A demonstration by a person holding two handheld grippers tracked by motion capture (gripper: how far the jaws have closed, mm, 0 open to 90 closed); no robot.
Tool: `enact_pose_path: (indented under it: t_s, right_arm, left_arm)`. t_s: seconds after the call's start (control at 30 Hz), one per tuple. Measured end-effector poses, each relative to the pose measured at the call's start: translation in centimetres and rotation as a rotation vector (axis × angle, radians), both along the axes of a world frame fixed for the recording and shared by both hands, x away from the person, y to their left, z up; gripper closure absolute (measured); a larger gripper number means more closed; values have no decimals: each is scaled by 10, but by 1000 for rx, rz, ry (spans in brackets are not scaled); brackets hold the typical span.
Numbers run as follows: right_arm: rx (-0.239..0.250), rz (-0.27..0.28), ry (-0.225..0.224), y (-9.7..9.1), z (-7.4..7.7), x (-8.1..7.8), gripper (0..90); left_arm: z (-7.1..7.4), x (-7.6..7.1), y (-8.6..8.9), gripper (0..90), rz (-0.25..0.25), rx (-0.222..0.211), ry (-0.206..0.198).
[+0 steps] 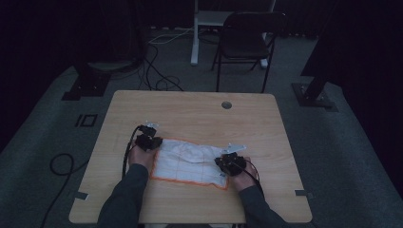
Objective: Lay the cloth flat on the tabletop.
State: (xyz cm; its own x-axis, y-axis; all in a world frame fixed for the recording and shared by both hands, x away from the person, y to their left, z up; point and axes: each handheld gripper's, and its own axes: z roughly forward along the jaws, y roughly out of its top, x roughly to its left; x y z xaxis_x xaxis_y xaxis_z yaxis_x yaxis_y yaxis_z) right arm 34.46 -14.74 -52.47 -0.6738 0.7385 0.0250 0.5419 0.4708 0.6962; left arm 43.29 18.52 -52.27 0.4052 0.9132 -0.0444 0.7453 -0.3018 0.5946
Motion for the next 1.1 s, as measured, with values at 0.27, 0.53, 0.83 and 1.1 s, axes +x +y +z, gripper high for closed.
enact_pose_path:
  t_s: [0.27, 0.53, 0.83, 1.1]
  right_arm:
    - [-8, 6, -3, 2, -1, 0, 862]
    - [-4, 9, -6, 3, -1, -2, 862]
    - [2, 24, -9, -1, 1, -8, 865]
    - [7, 31, -10, 0, 2, -12, 872]
  left_arm:
    - [12, 6, -33, 727, -141, -7, -42]
    - [3, 11, -67, 727, -237, 27, -28]
    - [-1, 22, -57, 819, -122, 19, -10]
    - [-1, 20, -36, 825, -33, 0, -5]
